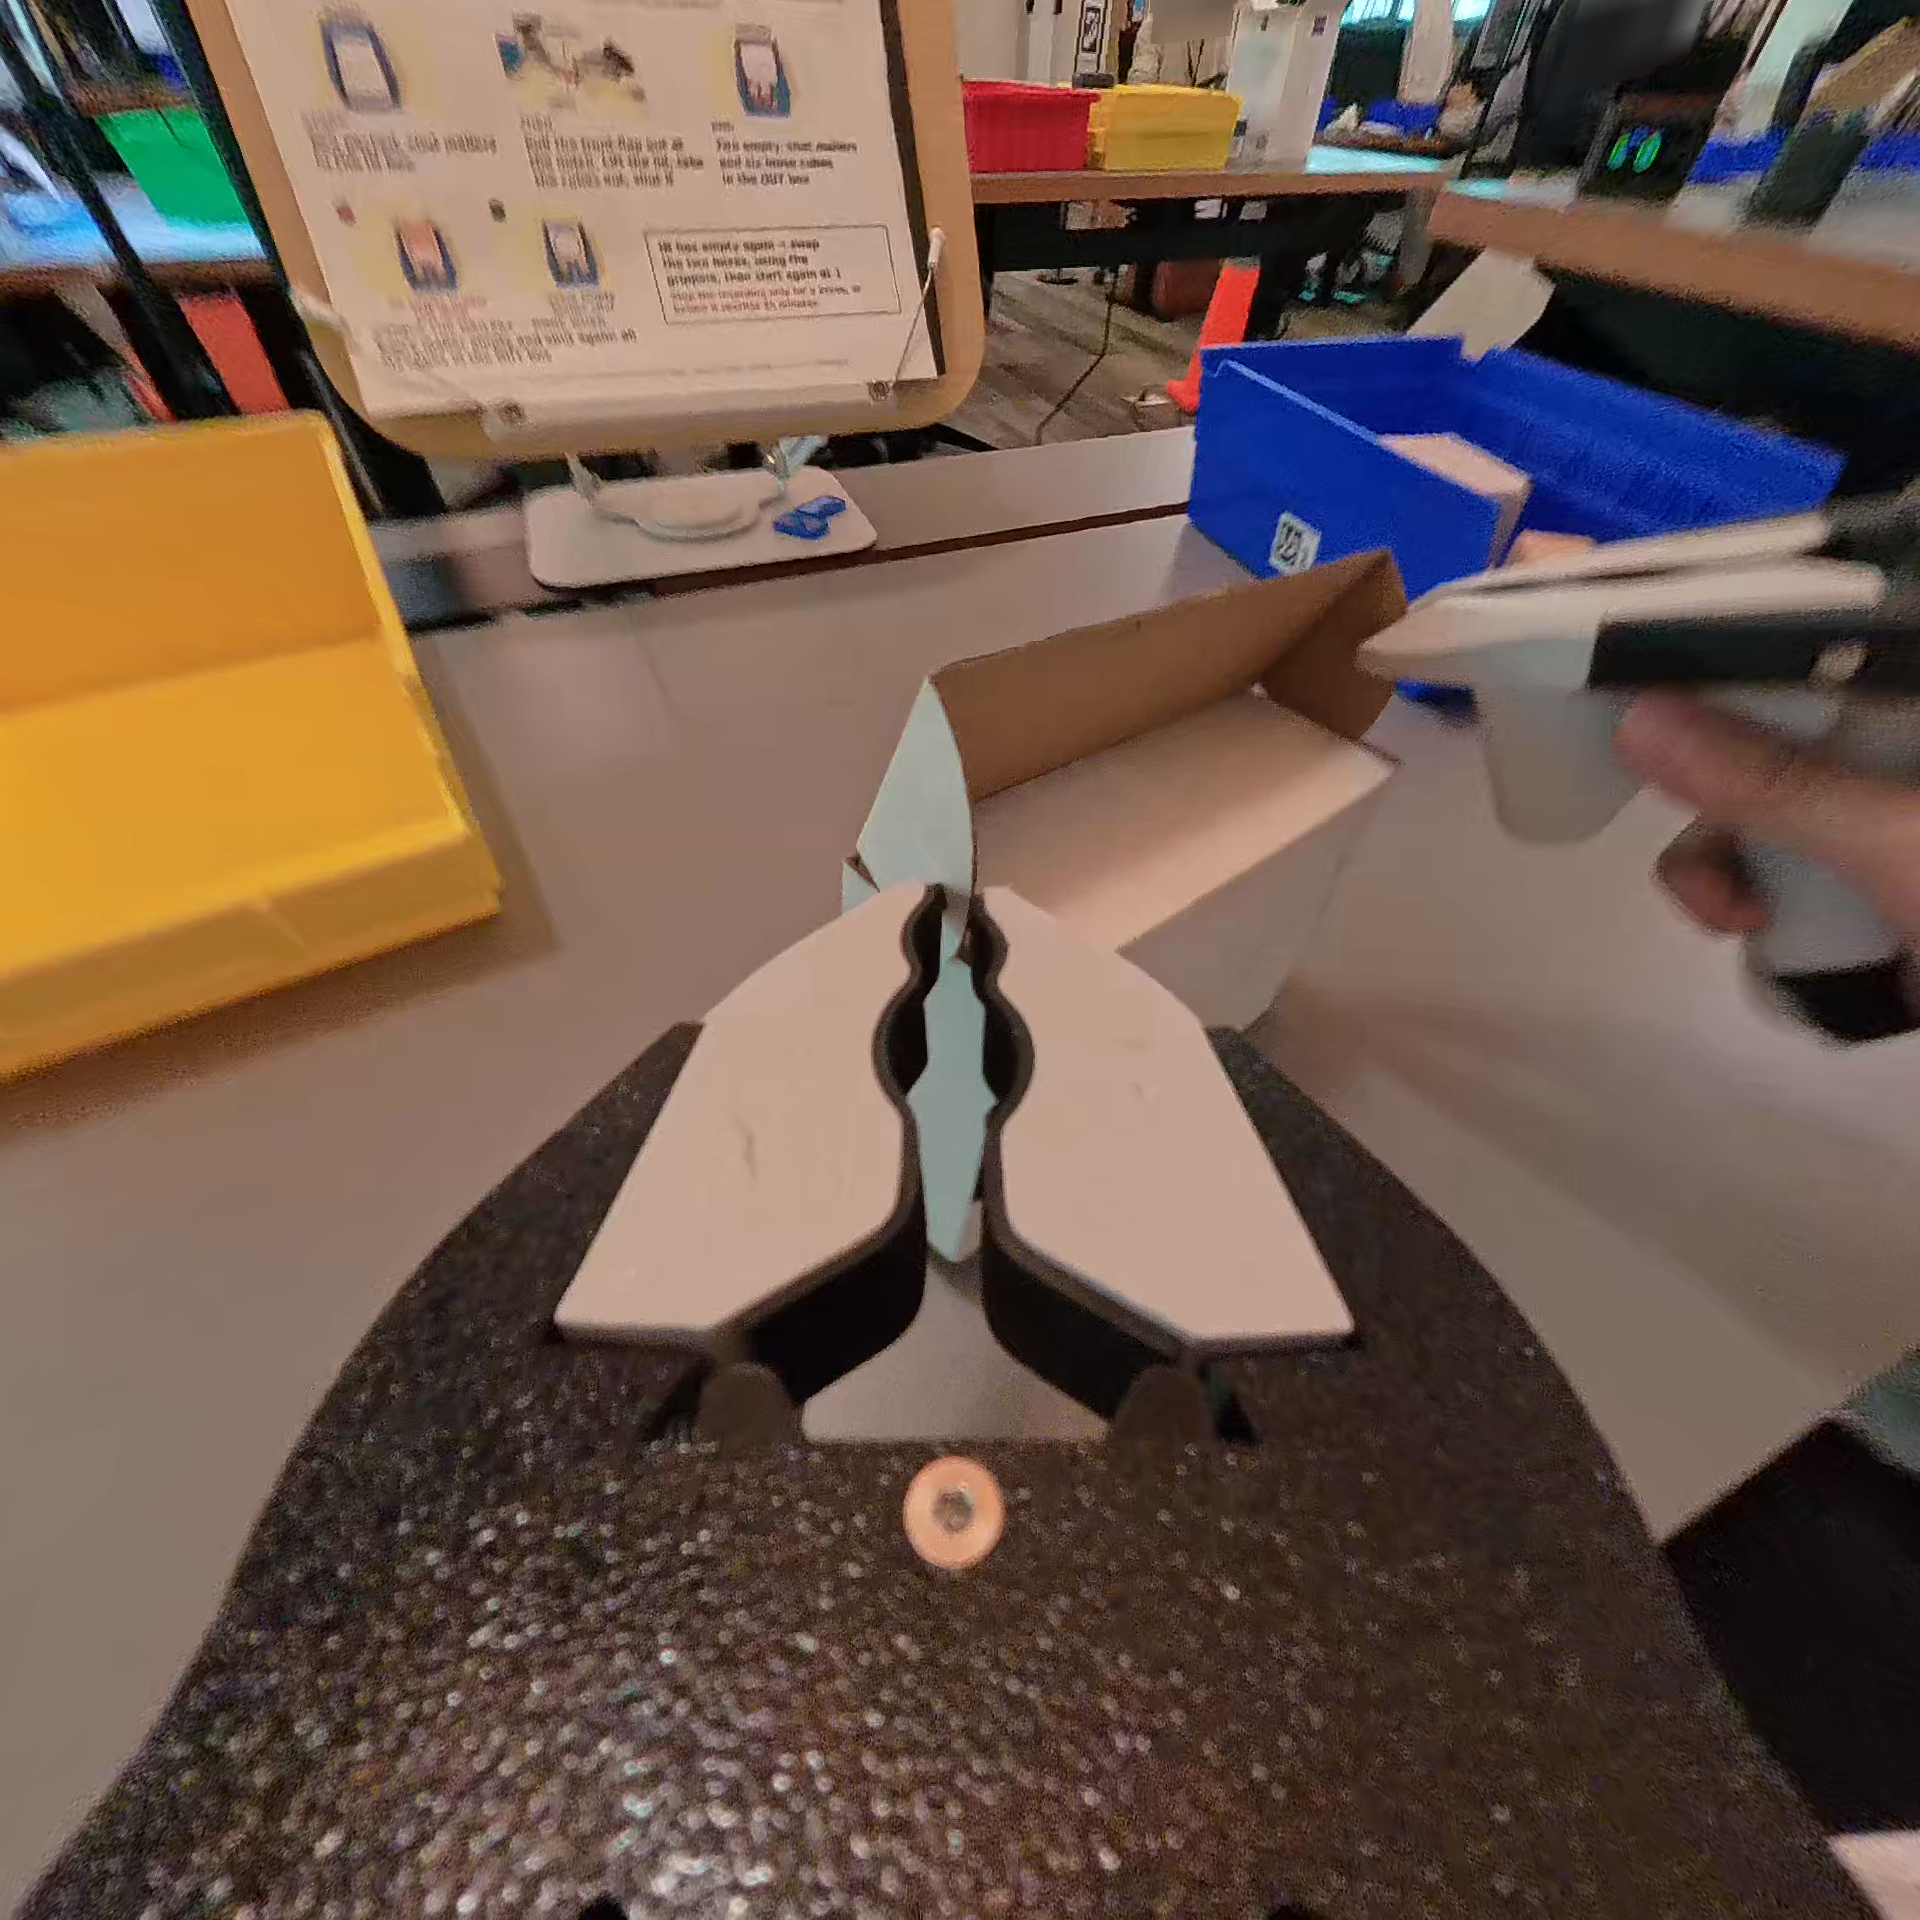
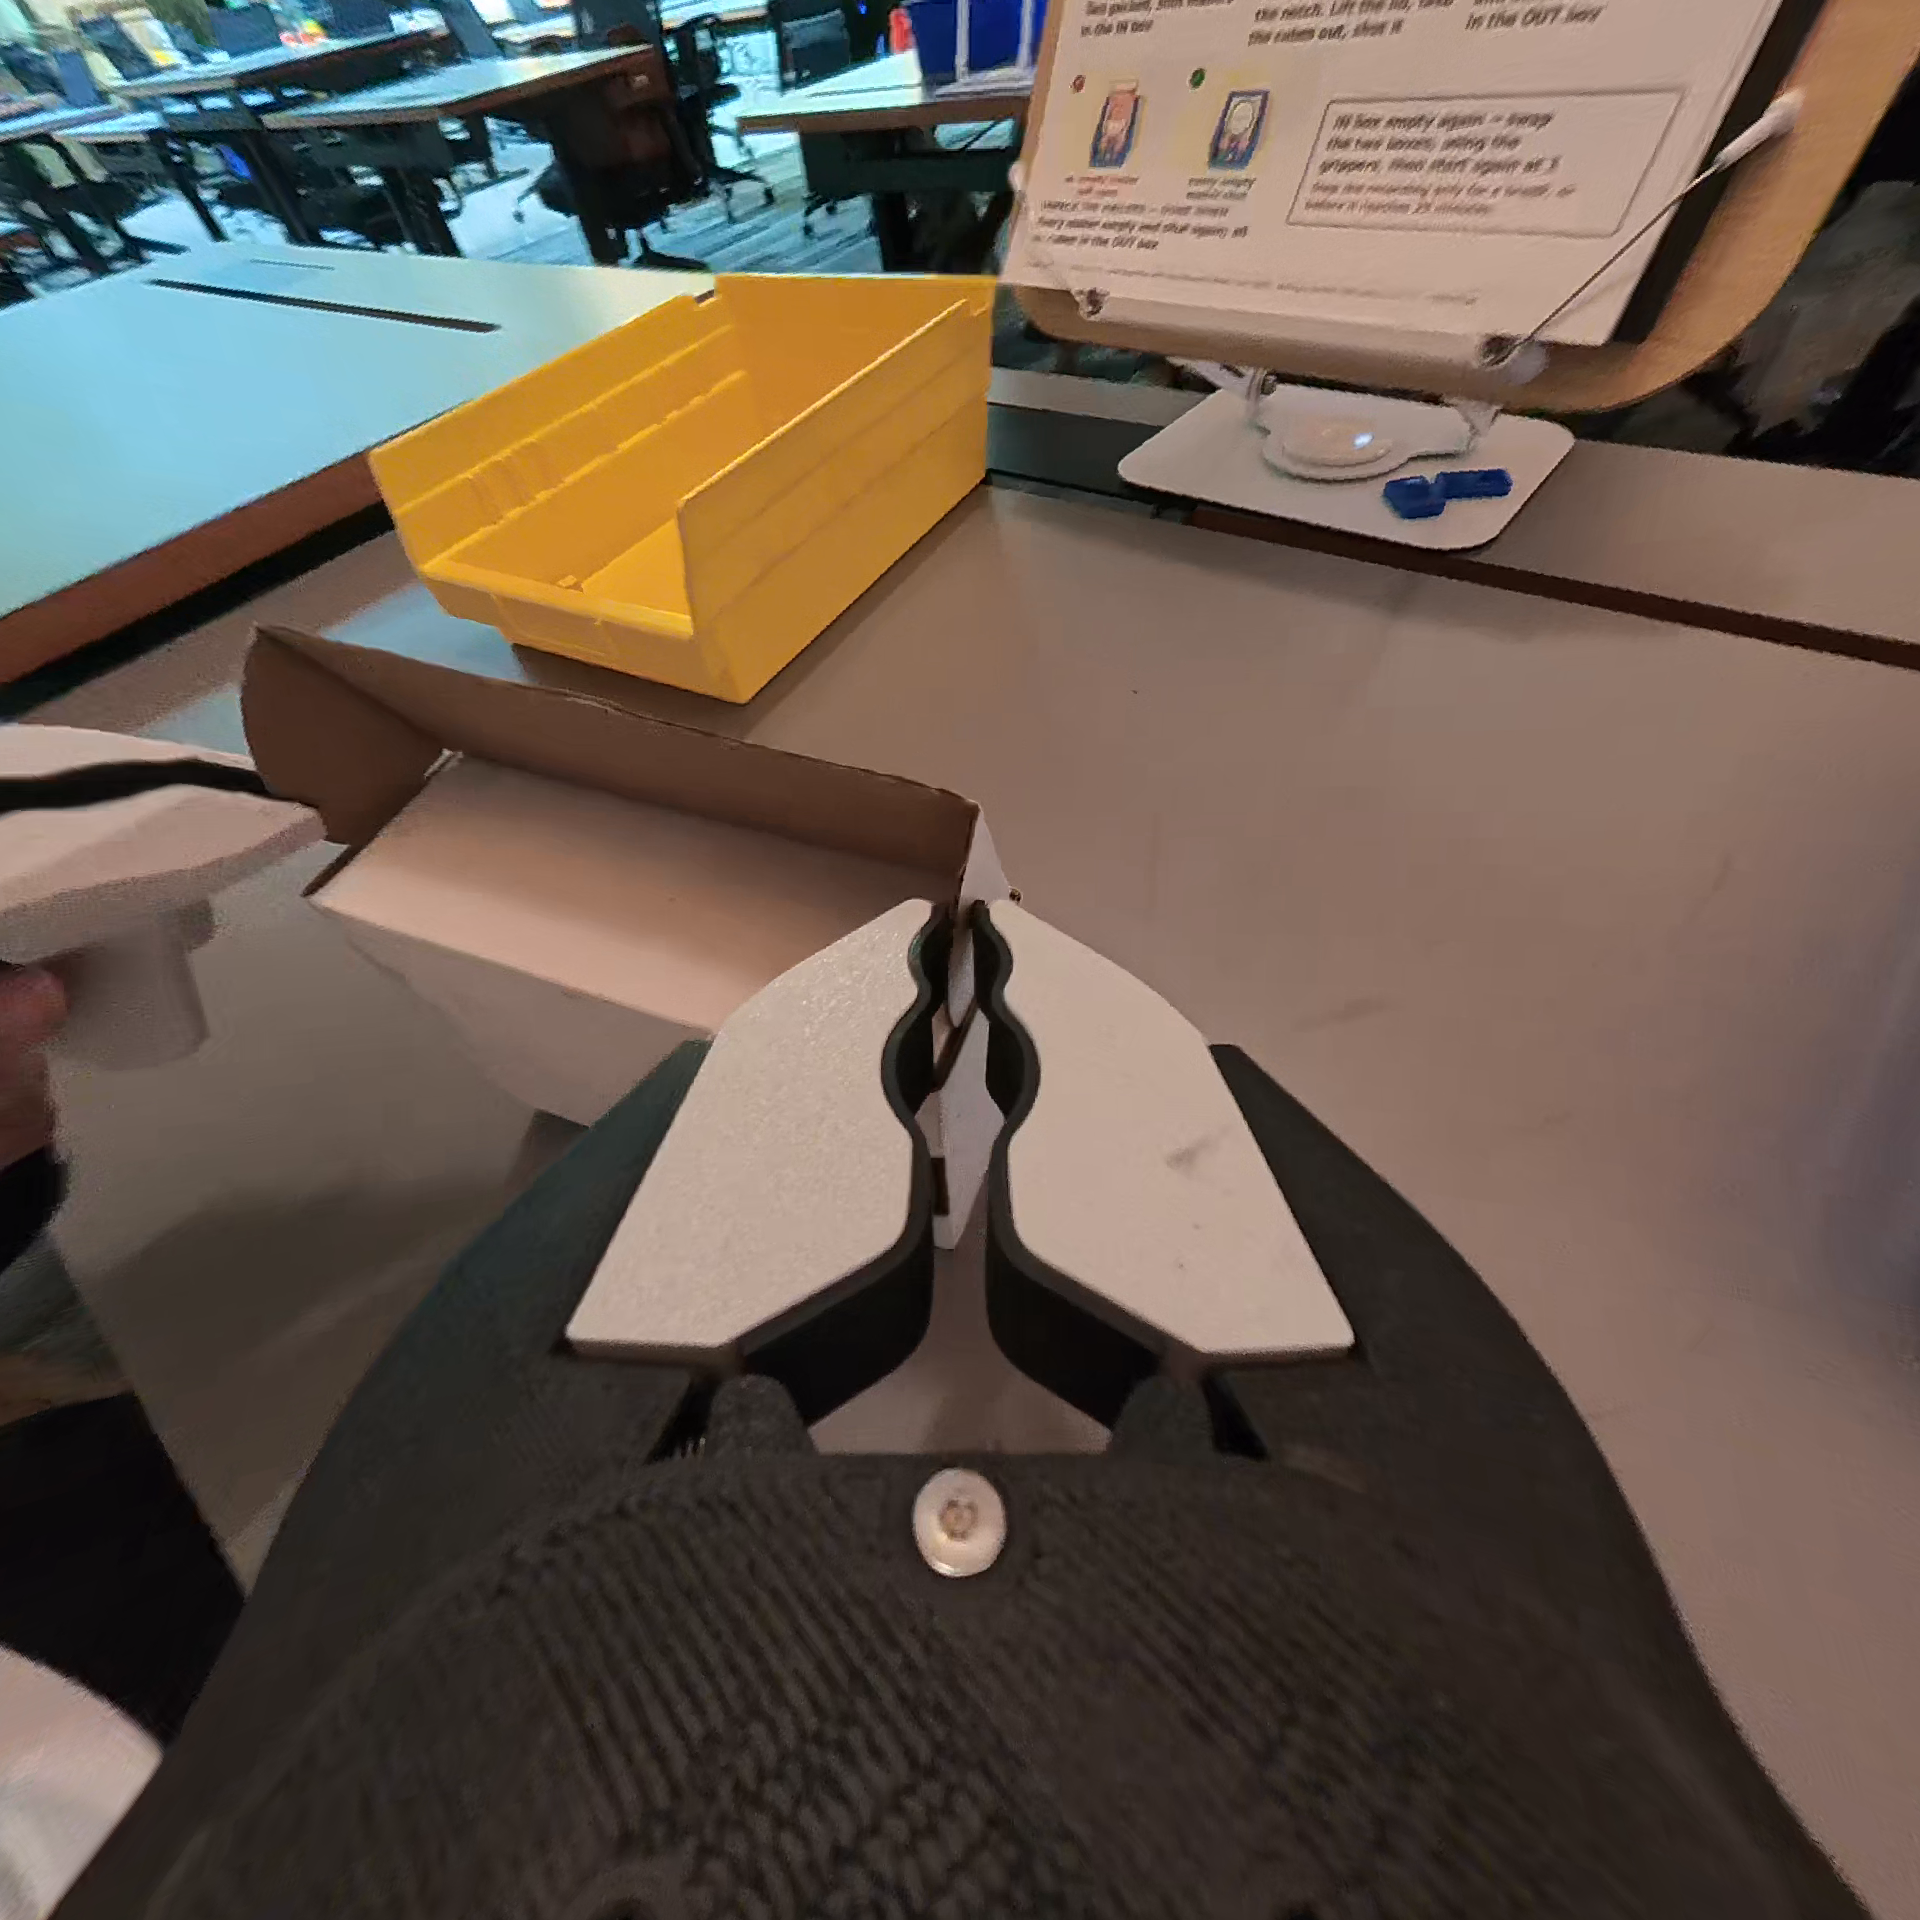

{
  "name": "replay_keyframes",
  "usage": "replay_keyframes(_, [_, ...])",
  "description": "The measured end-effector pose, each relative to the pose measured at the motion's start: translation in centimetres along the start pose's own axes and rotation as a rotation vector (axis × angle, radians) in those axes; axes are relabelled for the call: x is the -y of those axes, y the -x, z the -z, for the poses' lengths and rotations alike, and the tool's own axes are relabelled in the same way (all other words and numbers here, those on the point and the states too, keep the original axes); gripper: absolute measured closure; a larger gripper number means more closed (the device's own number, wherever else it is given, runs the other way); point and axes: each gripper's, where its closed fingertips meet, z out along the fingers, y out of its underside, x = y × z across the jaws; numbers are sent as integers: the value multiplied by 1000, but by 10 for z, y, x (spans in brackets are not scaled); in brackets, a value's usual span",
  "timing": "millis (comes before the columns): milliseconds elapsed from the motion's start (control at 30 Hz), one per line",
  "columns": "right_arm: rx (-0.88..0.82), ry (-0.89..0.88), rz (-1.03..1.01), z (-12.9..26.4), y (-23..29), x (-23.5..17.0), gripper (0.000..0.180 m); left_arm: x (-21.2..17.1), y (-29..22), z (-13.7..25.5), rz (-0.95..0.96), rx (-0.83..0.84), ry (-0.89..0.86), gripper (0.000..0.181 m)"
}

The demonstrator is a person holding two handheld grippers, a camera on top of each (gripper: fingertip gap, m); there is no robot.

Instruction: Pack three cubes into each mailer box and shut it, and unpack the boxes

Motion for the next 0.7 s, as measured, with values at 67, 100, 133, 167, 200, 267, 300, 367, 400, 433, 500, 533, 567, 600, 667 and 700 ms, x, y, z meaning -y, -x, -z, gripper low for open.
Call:
replay_keyframes(67, [-68,-24,59,1,-1,0,176,0,2,-3,143,-53,21,176])
replay_keyframes(100, [-92,-33,87,2,0,-1,176,-2,4,-5,203,-72,34,177])
replay_keyframes(133, [-106,-41,103,2,2,-1,176,-4,7,-6,251,-85,50,177])
replay_keyframes(167, [-116,-49,108,2,4,-1,175,-6,10,-7,292,-99,64,177])
replay_keyframes(200, [-125,-58,113,1,7,-1,175,-8,13,-7,324,-108,76,178])
replay_keyframes(267, [-145,-67,153,1,10,-2,175,-9,16,-7,391,-142,90,178])
replay_keyframes(300, [-162,-60,183,1,10,-2,175,-8,16,-6,432,-168,95,178])
replay_keyframes(367, [-190,-40,241,2,11,-3,175,-7,18,-7,497,-197,101,178])
replay_keyframes(400, [-195,-33,263,1,13,-3,175,-7,20,-8,522,-204,110,178])
replay_keyframes(433, [-202,-29,278,1,14,-3,175,-6,21,-9,546,-215,118,178])
replay_keyframes(500, [-213,-35,294,0,16,-3,175,-7,25,-10,573,-221,138,178])
replay_keyframes(533, [-213,-42,298,0,18,-3,174,-6,26,-11,597,-228,140,178])
replay_keyframes(567, [-218,-48,299,0,19,-3,174,-5,27,-11,631,-244,139,178])
replay_keyframes(600, [-221,-53,305,0,19,-3,174,-4,28,-11,662,-254,139,178])
replay_keyframes(667, [-213,-62,312,0,22,-3,174,-4,30,-11,703,-264,139,178])
replay_keyframes(700, [-216,-64,314,-1,22,-3,174,-5,31,-11,712,-264,144,178])
